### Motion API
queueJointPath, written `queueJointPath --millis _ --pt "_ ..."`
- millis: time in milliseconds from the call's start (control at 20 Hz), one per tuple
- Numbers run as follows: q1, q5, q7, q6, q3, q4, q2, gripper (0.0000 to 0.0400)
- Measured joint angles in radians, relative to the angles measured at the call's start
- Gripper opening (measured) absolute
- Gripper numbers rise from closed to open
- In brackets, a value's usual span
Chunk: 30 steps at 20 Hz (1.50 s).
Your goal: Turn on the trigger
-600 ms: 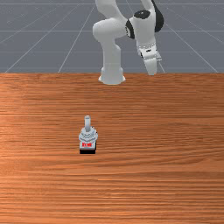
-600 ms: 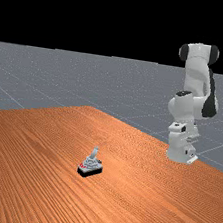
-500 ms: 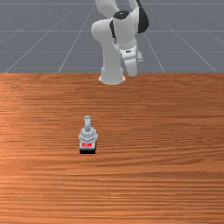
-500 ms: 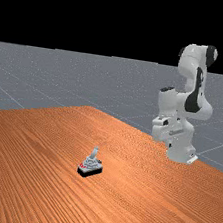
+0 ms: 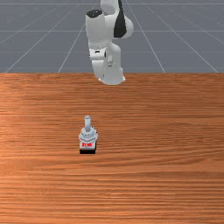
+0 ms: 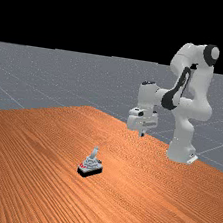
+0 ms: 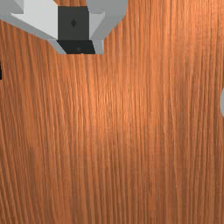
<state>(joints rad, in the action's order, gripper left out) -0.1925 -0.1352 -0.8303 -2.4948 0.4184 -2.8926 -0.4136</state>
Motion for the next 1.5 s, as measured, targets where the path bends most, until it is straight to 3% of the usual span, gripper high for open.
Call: queueJointPath --millis 150,250,400,450,600,750,850,950,1250,1300,1500 --pt "-0.087 0.123 -0.13 0.005 0.031 0.19 0.199 0.0" --pt "-0.107 0.208 -0.174 0.025 0.028 0.321 0.322 0.0" --pt "-0.114 0.272 -0.189 0.049 0.018 0.438 0.425 0.0" --pt "-0.117 0.3 -0.166 -0.011 0.016 0.431 0.431 0.0" --pt "-0.118 0.304 -0.168 -0.018 0.014 0.43 0.437 0.0" --pt "-0.119 0.304 -0.142 0.032 0.009 0.558 0.555 0.0" --pt "-0.099 0.386 -0.169 0.08 -0.009 0.678 0.642 0.0" --pt "-0.105 0.398 -0.103 0.085 -0.002 0.709 0.667 0.0" --pt "-0.075 0.396 -0.229 0.099 -0.01 0.72 0.672 0.0" --pt "-0.1 0.346 -0.149 0.083 0.007 0.712 0.669 0.0" --pt "-0.112 0.318 -0.137 0.053 0.013 0.628 0.608 0.0"
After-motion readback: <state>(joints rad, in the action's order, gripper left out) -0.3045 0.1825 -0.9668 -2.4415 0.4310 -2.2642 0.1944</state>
